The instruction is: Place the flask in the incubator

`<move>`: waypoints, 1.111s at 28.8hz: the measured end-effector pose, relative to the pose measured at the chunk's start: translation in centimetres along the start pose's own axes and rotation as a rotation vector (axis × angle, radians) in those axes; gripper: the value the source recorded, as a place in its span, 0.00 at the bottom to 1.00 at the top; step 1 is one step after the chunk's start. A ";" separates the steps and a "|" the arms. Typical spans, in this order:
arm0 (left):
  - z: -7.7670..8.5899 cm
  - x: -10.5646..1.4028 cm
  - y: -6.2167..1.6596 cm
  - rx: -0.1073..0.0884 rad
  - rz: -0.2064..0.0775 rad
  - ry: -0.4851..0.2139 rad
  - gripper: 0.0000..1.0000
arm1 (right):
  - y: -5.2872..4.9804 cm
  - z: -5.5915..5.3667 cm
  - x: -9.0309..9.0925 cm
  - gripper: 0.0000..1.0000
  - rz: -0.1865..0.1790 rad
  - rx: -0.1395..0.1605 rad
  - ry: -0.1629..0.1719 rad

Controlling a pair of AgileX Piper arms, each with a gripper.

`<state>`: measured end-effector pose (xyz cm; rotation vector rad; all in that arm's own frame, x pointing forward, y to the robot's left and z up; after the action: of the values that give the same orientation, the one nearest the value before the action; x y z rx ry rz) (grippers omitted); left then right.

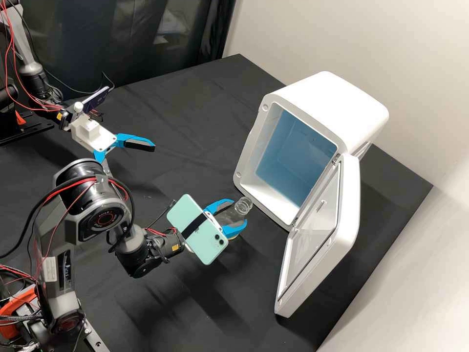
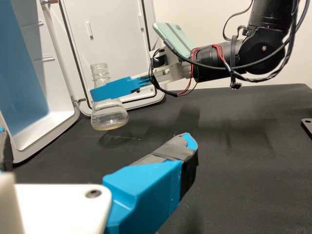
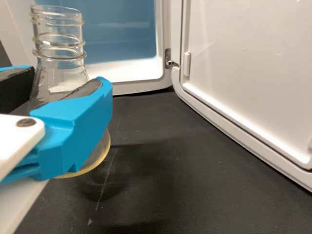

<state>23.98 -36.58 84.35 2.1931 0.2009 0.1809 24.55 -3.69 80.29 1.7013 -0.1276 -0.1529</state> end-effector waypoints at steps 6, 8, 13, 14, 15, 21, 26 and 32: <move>0.1 0.0 -0.02 0.001 -0.001 -0.005 1.00 | -1.4 -0.2 0.9 1.00 -0.007 -0.041 -0.027; 0.1 0.0 -0.02 0.001 -0.001 -0.005 1.00 | -2.2 -0.4 1.2 1.00 -0.024 -0.072 -0.026; 0.1 0.0 -0.06 0.000 -0.003 -0.005 1.00 | -3.2 -0.6 1.2 1.00 -0.061 -0.102 -0.019; 0.1 -0.1 -0.10 0.000 -0.004 -0.004 1.00 | -3.3 -0.5 1.3 1.00 -0.064 -0.102 -0.022; 0.1 -0.1 -0.15 -0.001 -0.007 -0.004 1.00 | -3.3 -0.5 1.3 1.00 -0.063 -0.102 -0.020; 0.1 -0.2 -0.25 -0.001 -0.011 -0.004 1.00 | -3.3 -0.5 1.3 1.00 -0.058 -0.100 -0.022; 0.1 -0.2 -0.25 -0.001 -0.011 -0.004 1.00 | -3.1 -0.3 1.3 1.00 -0.051 -0.099 -0.029; 0.1 -0.2 -0.25 -0.001 -0.011 -0.004 1.00 | -3.1 -0.1 1.6 1.00 -0.049 -0.090 -0.037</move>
<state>23.79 -36.58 84.06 2.1903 0.2106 0.1709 26.16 -3.44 77.20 1.6132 -0.1055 -0.2233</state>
